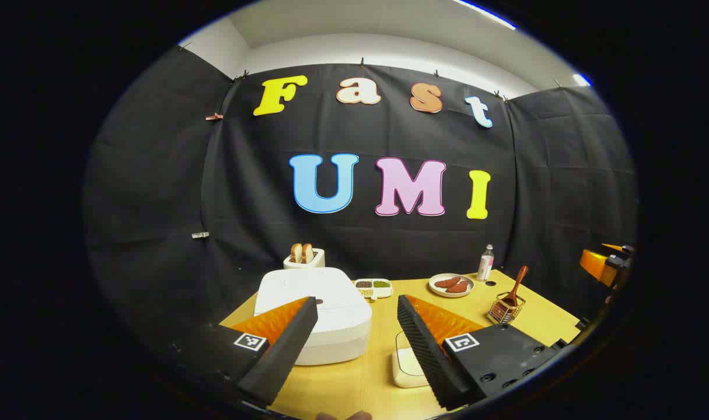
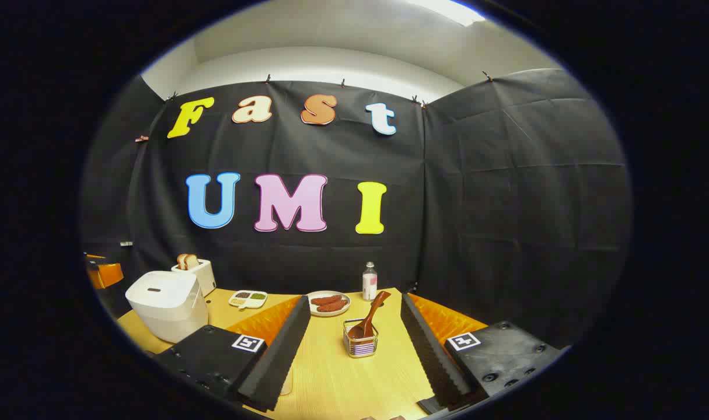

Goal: Close the left gripper, press the button to open the rice cooker; take a wooden spoon from the chopstick holder with the right hand, scoop a spoonful of rice and pour it into the rice cooker, then put the wooden spoon back into the chopstick holder.

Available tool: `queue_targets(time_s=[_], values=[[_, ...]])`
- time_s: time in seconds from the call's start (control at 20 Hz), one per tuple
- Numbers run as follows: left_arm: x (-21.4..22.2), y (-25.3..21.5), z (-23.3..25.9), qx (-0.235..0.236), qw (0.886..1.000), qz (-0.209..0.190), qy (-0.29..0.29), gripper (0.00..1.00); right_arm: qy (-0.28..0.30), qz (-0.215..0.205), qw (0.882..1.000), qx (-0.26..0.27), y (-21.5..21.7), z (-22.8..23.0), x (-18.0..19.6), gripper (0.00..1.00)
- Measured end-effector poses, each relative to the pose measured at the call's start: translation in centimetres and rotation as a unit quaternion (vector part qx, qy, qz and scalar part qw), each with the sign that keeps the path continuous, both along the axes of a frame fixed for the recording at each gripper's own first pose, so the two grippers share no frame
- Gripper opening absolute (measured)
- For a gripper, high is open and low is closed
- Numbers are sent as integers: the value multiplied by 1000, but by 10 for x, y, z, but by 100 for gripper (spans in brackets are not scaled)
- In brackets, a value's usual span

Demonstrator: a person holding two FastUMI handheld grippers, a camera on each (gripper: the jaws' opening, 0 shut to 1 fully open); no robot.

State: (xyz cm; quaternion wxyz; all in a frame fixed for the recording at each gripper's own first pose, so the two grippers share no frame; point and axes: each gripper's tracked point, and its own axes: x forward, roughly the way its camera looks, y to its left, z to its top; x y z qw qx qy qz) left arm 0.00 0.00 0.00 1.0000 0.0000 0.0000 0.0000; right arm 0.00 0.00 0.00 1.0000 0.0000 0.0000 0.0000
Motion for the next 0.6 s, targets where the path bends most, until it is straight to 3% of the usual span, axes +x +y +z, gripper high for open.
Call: queue_targets(time_s=[0.6], values=[[-10, 24, -15, -6, 1000, 0, 13, 96, 13, 23, 1000, 4, 30, -1, -2, 98]])
